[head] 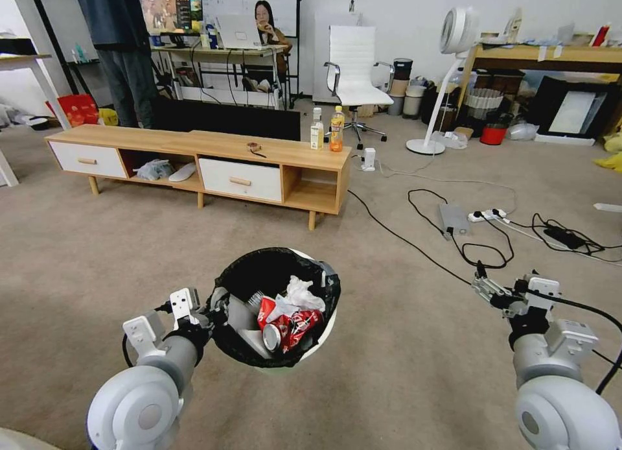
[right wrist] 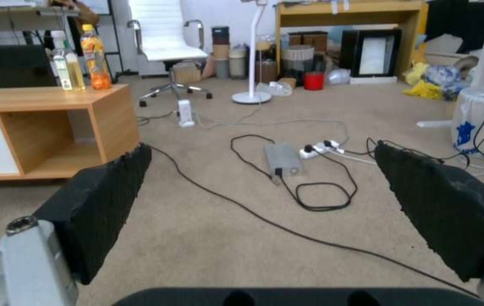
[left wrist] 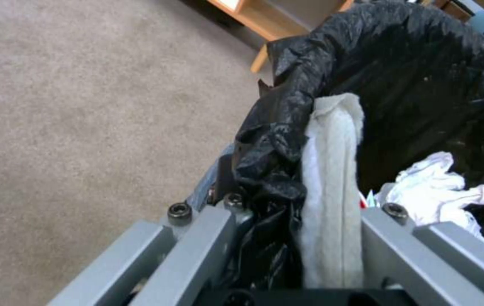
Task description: Pick up the trash bin and place the garbage on the floor into it.
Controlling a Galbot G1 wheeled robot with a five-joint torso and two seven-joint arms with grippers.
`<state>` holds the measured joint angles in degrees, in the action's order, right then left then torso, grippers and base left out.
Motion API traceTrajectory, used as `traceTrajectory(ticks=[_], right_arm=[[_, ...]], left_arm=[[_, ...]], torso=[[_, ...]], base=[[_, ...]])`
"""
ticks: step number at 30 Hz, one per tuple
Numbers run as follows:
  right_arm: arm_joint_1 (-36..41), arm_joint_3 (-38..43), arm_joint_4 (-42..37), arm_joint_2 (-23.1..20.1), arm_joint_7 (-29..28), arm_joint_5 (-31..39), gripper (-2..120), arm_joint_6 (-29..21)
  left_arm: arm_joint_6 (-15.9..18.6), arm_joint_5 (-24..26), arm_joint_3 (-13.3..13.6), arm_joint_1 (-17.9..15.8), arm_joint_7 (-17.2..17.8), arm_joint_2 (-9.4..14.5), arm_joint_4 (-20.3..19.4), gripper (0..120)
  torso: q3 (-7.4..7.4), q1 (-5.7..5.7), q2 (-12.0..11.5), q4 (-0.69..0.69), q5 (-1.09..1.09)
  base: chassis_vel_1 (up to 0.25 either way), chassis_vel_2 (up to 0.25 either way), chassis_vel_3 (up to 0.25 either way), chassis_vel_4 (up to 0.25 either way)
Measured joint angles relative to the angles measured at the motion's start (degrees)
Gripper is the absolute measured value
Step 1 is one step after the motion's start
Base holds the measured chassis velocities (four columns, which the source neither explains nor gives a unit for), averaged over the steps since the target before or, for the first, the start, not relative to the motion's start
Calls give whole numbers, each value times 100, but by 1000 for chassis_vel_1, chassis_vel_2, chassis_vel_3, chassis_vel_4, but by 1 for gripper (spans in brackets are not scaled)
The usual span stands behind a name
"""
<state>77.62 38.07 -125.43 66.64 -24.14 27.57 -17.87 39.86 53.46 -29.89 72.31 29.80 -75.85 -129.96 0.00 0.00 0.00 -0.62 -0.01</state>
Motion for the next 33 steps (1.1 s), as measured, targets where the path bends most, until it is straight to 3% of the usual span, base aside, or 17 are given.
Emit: traceTrajectory(ticks=[17, 21, 33], right_arm=[[21, -68, 88, 332, 148, -221, 100, 176], [11, -99, 101, 402, 171, -274, 100, 197], [49, -181, 118, 551, 223, -429, 100, 266]], left_arm=[[-3, -7, 5, 68, 6, -58, -24, 7], [-5, -9, 5, 70, 7, -56, -25, 7], [-15, 5, -8, 43, -3, -35, -22, 7]], torso=[[0, 0, 0, -5, 0], [0, 0, 0, 3, 1], [0, 0, 0, -1, 0]], base=[[-43, -43, -44, -40], [0, 0, 0, 0], [0, 0, 0, 0]])
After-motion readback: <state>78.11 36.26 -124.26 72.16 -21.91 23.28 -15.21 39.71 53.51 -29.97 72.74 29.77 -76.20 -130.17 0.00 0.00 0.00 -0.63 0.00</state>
